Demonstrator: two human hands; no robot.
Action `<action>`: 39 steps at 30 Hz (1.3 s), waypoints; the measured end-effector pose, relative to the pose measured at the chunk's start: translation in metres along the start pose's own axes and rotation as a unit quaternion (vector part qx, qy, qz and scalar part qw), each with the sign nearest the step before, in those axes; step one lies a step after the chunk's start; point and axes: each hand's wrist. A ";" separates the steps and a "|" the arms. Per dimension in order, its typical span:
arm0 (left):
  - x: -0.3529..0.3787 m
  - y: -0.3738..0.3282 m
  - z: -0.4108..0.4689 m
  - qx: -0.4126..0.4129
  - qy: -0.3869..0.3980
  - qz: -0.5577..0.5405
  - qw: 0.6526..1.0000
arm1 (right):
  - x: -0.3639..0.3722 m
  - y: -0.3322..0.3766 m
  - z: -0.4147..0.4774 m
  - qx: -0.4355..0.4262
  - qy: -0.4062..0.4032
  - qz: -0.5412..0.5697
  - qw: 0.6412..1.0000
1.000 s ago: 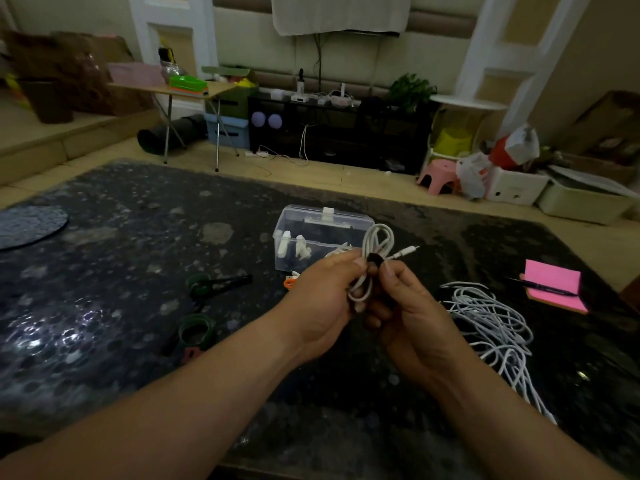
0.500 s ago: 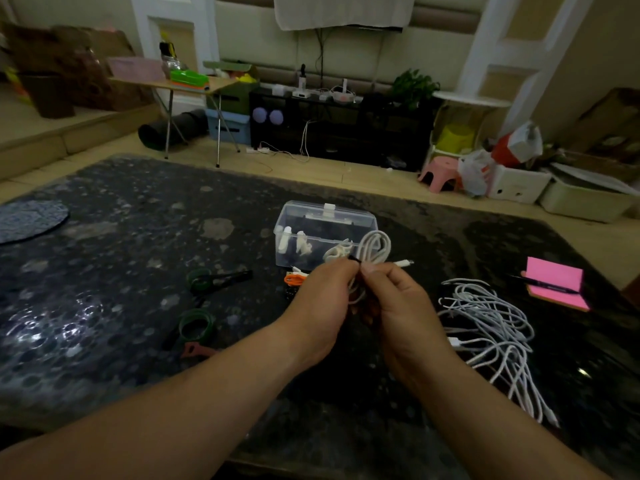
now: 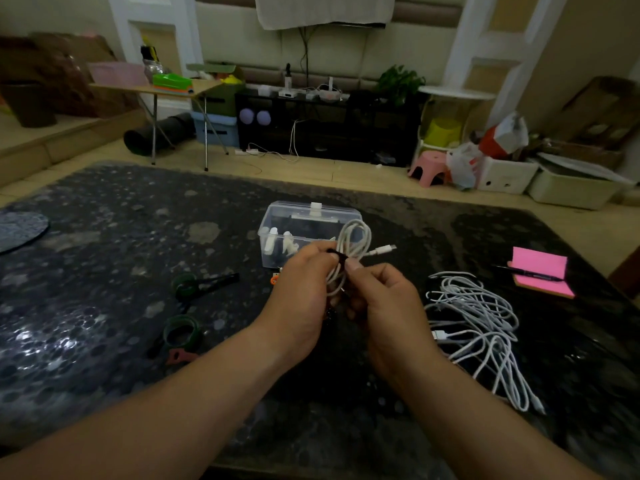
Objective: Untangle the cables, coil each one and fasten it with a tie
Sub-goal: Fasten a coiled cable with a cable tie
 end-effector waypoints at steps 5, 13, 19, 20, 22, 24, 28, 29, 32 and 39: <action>-0.003 -0.006 0.001 -0.015 -0.022 -0.035 0.999 | -0.007 0.001 0.002 -0.007 0.040 -0.014 0.999; -0.014 -0.016 0.005 -0.096 0.021 -0.054 0.994 | -0.015 -0.003 0.012 -0.073 0.098 -0.053 0.991; -0.022 -0.021 0.008 -0.165 0.056 -0.061 0.983 | -0.013 -0.003 0.011 -0.092 0.116 -0.077 0.986; -0.022 -0.021 0.008 -0.172 0.052 -0.059 0.982 | -0.013 -0.004 0.012 -0.098 0.104 -0.082 0.986; -0.021 -0.021 0.007 -0.176 0.053 -0.053 0.982 | -0.012 -0.006 0.013 -0.100 0.080 -0.091 0.988; -0.019 -0.020 0.008 -0.164 0.062 -0.042 0.984 | -0.011 -0.006 0.013 -0.085 0.066 -0.089 0.990; -0.015 -0.017 0.004 -0.088 0.031 0.088 0.992 | -0.012 -0.003 0.014 -0.082 0.041 -0.120 0.989; -0.015 -0.016 0.002 -0.057 0.021 0.138 0.989 | -0.012 -0.001 0.014 -0.085 0.039 -0.131 0.987; -0.017 -0.015 0.000 0.025 0.009 0.227 0.974 | -0.011 0.004 0.011 -0.101 0.044 -0.164 0.980; -0.018 -0.003 -0.006 0.020 0.036 0.238 0.970 | -0.009 0.007 0.007 -0.129 0.019 -0.218 0.967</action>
Point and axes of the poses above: each hand's wrist, its own z-axis towards the middle knuckle, its own x-axis out of the palm, y = z × x, and after that the axes turned 3 degrees about x, right-handed
